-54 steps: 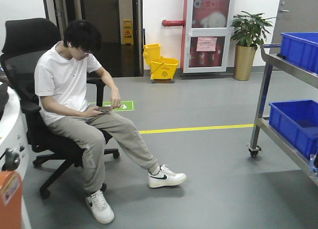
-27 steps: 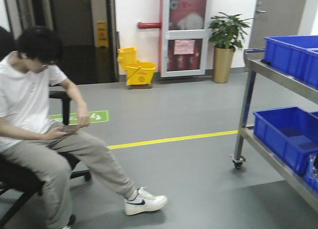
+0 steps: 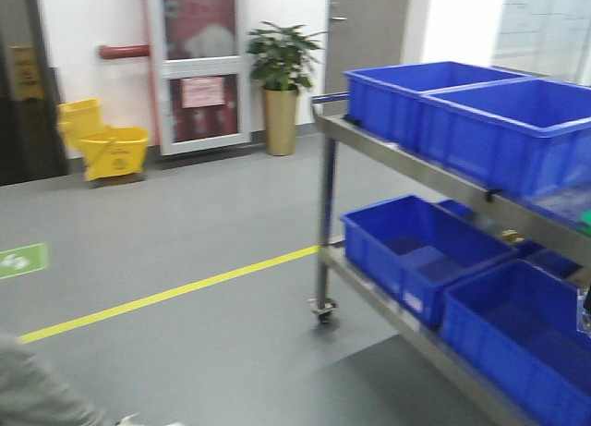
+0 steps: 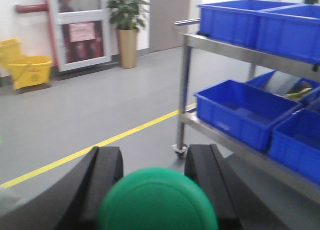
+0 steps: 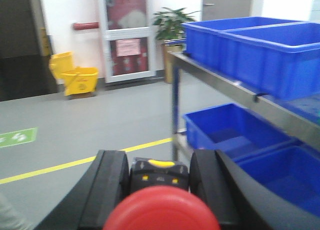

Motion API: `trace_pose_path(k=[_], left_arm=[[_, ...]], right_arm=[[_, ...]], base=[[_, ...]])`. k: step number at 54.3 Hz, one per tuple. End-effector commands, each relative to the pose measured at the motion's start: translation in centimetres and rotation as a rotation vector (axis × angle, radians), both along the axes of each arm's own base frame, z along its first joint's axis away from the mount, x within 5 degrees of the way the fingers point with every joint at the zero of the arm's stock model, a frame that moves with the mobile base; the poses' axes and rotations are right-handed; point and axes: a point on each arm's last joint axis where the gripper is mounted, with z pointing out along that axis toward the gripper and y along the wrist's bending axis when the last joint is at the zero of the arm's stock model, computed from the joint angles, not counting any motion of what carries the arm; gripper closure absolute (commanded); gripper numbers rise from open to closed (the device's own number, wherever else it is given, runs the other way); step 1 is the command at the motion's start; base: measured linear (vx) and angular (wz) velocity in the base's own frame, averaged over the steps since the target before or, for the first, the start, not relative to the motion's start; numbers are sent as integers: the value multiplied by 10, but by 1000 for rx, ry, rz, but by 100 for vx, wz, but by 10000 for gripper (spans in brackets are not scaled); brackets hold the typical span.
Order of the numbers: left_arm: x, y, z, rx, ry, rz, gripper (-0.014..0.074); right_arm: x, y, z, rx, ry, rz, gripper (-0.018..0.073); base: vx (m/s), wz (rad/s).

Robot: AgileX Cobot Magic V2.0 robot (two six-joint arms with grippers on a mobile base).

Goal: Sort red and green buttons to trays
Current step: 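Drive the base, holding both buttons, to the green and red trays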

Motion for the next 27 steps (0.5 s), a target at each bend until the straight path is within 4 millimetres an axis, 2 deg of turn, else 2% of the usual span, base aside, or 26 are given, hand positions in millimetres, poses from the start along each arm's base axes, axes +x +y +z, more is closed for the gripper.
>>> trace_pose_path(k=[1,27], left_arm=[[-2,0,19,-34,-118,-4,602],[-2,0,19,-34,-118,-4,602]], right_arm=[[-1,4,14,3,-70,43,566],[-1,4,14,3,-70,43,566]], base=[[36,-65],[35,-63]])
